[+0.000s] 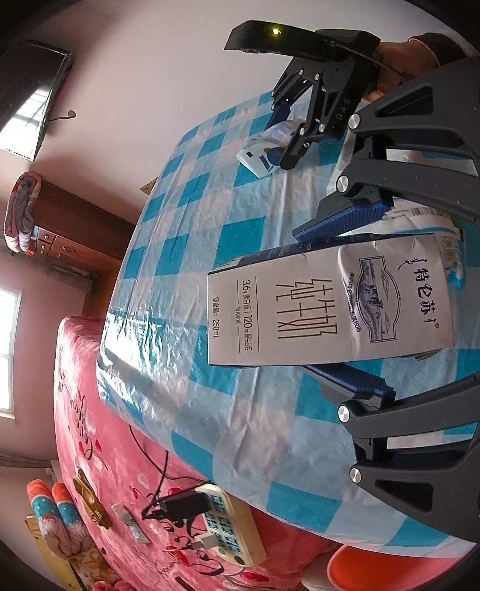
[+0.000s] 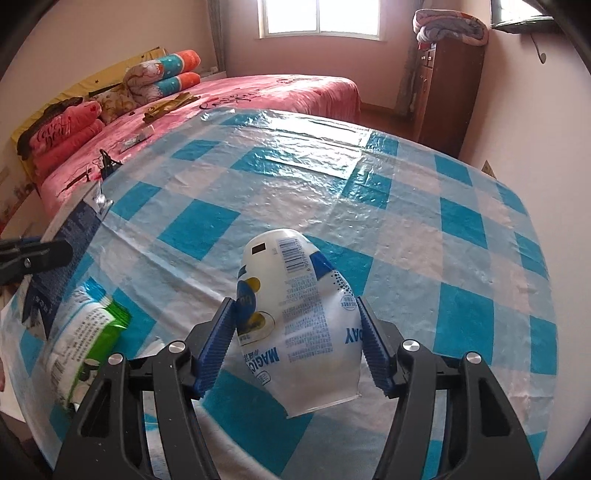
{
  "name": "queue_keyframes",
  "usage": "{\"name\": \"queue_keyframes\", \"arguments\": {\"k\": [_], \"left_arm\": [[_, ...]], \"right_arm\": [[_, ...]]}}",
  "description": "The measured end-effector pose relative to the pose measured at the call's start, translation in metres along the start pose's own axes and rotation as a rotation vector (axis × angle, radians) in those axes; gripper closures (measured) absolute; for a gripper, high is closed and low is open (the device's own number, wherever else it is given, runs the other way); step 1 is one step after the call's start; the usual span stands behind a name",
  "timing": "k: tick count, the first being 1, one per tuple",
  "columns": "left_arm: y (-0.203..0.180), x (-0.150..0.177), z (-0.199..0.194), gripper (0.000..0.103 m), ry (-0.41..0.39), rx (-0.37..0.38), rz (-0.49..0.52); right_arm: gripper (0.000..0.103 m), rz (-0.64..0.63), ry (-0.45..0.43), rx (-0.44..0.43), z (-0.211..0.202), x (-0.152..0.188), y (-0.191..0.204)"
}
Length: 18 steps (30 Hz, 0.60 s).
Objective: Collect trash
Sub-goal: 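Grasp the white milk carton with the left tool while the right tool grasps the white bottle, then carry the milk carton and white bottle over the orange bucket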
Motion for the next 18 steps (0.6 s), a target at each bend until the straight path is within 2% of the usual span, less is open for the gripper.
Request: {"name": "queue_keyframes", "arguments": {"k": [8,18], "left_arm": [[0.021,0.010,-0.018,0.039,-0.026,-0.010,-0.010],[0.060,0.021,-0.049,0.039,-0.067,-0.042,-0.054]], "right_arm": [[0.038,0.031,-0.024,-0.043,-0.022,-0.007,0.020],[0.038,0.003,-0.032,-0.148,-0.044,-0.018,0.080]]}}
Point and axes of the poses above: each gripper's, at about its wrist camera, not at the fingertips, and z roughly the way its jaws point, y to its left, x to its underside, the point moved 10 cm from there along z, roughly the way its jaws point, and after that the axes turned 1 degree about -y, right-handed, at the moved point
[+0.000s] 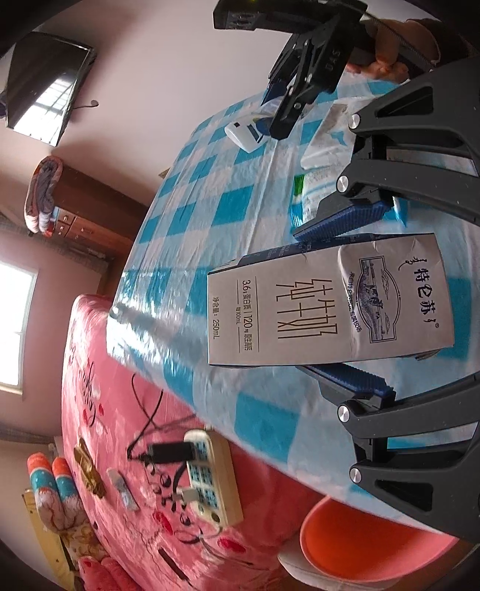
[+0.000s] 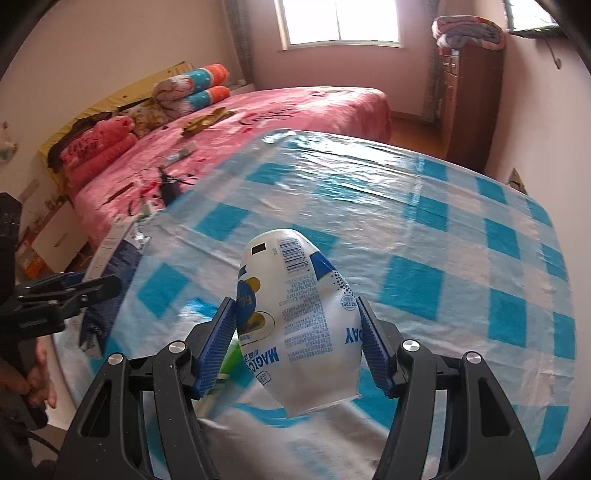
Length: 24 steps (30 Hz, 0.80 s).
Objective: Collect trash
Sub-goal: 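Carry the milk carton and white bottle over the orange bucket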
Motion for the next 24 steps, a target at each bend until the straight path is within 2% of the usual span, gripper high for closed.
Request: {"name": "queue_keyframes", "arguments": {"k": [11,24], "left_arm": [[0.067,0.015,-0.031,0.039,-0.031,-0.057,-0.095],[0.189,0.057,-0.064,0.039,-0.037,-0.199,-0.279]], "right_arm": [[0.038,-0.155,0.020,-0.112,0.004,-0.006,0.100],[0.038,-0.342,0.092,-0.291,0.036,0.003,0.239]]}}
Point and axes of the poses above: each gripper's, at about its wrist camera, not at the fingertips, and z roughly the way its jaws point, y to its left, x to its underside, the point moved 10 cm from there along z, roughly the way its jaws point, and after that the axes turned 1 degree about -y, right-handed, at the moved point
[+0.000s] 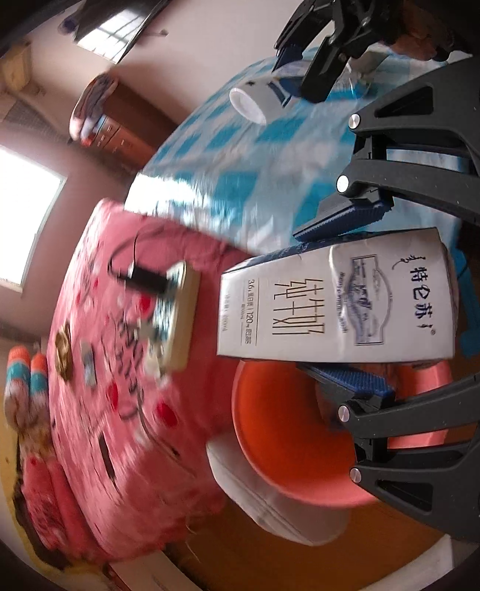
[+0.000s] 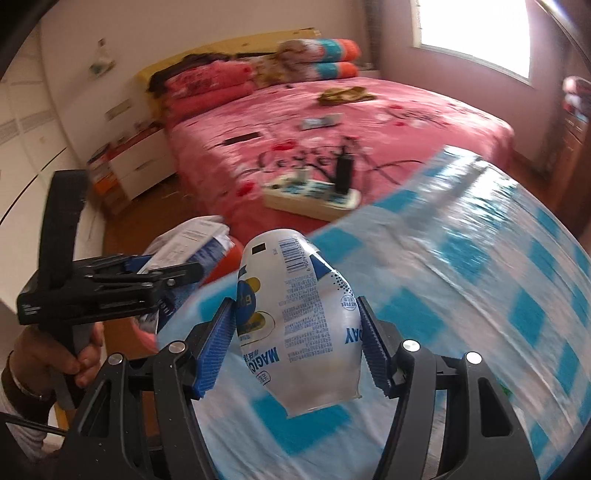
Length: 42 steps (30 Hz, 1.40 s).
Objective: Collect trash
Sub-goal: 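Carry the milk carton and white bottle over the orange bucket, then open both tools to drop the carton and bottle into the bucket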
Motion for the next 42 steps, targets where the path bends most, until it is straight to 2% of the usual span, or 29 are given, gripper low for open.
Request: {"name": "queue_keyframes", "arguments": {"k": [9,21,25,27,28,29,30,33,34,37,42], "left_arm": [[0.070,0.010,0.008,0.039,0.010,-0.059,-0.120],[0.113,0.028,0.019,0.039,0.042,-0.087,-0.196],[0.122,0.032,0.022,0.039,0.047,-0.094,-0.213],[0.128,0.034,0.023,0.038,0.047,-0.118,-0.221],[0.132,0.035,0.023,0.034,0.046,-0.142,-0.222],[0.136,0.036,0.023,0.029,0.047,-0.163,-0.219],[0.139,0.037,0.023,0.027,0.047,-0.186,-0.213],[0.140,0.037,0.021,0.024,0.045,-0.179,-0.206],[0.140,0.037,0.020,0.021,0.043,-0.186,-0.203],[0.140,0.034,0.015,0.019,0.024,-0.215,-0.178],[0.134,0.031,0.011,0.017,0.014,-0.204,-0.171]], "right_arm": [[0.038,-0.118,0.049,-0.098,0.046,-0.015,0.069],[0.038,-0.213,0.110,-0.142,0.088,-0.017,0.121],[0.038,-0.231,0.117,-0.141,0.102,-0.020,0.126],[0.027,-0.239,0.105,-0.121,0.105,-0.021,0.128],[0.017,-0.237,0.092,-0.100,0.105,-0.023,0.126],[0.014,-0.228,0.079,-0.099,0.104,-0.025,0.124],[0.014,-0.217,0.073,-0.108,0.102,-0.025,0.124],[0.012,-0.174,0.045,-0.125,0.092,-0.029,0.119],[0.012,-0.163,0.033,-0.123,0.088,-0.029,0.117],[0.012,-0.134,0.009,-0.109,0.077,-0.031,0.108],[0.012,-0.097,-0.011,-0.073,0.061,-0.024,0.092]]}}
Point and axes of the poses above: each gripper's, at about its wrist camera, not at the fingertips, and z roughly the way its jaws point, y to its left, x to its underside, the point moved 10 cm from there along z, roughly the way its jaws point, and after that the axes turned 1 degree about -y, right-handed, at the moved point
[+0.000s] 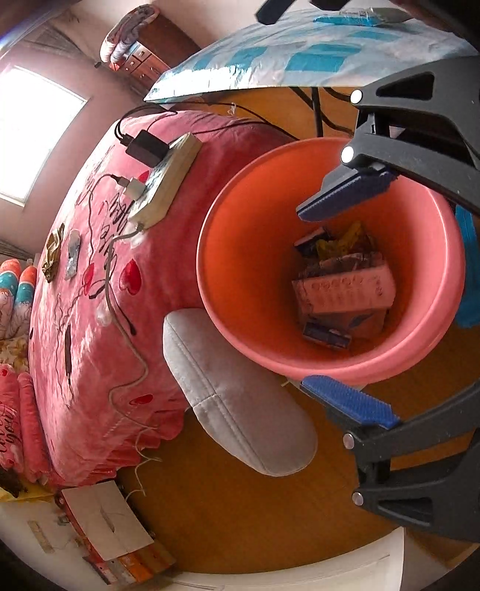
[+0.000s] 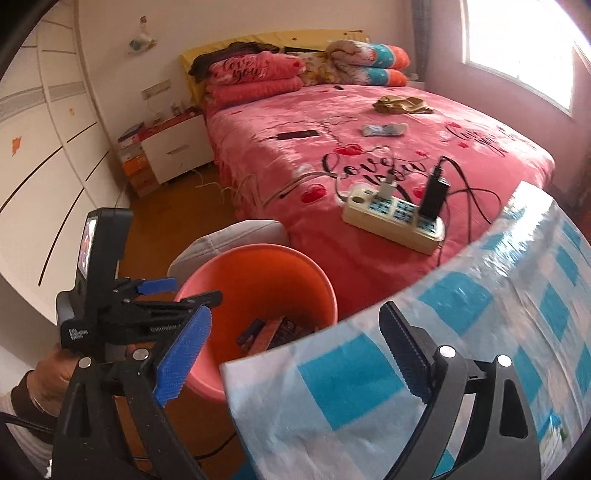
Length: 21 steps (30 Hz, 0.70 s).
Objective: Collect trash
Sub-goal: 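Open both tools to drop the carton and bottle into the bucket, then move both open tools back over the two wipe packs on the table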
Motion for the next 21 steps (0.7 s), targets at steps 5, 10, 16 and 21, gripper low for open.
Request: {"name": "queue_keyframes", "arguments": {"k": [5,10,16,21], "left_arm": [[-0.008,-0.003,-0.005,0.017,-0.011,0.019,0.007],[-0.019,-0.007,-0.013,0.017,-0.020,0.035,0.020],[-0.035,-0.011,-0.026,0.016,-0.041,0.066,0.039],[-0.054,-0.012,-0.038,0.016,-0.061,0.098,0.063]], "right_arm": [[0.012,0.039,-0.017,0.023,-0.015,0.012,-0.011],[0.012,0.071,-0.036,0.033,-0.029,0.021,-0.016],[0.012,0.085,-0.060,0.049,-0.047,0.028,-0.020],[0.012,0.095,-0.087,0.069,-0.066,0.033,-0.024]]}}
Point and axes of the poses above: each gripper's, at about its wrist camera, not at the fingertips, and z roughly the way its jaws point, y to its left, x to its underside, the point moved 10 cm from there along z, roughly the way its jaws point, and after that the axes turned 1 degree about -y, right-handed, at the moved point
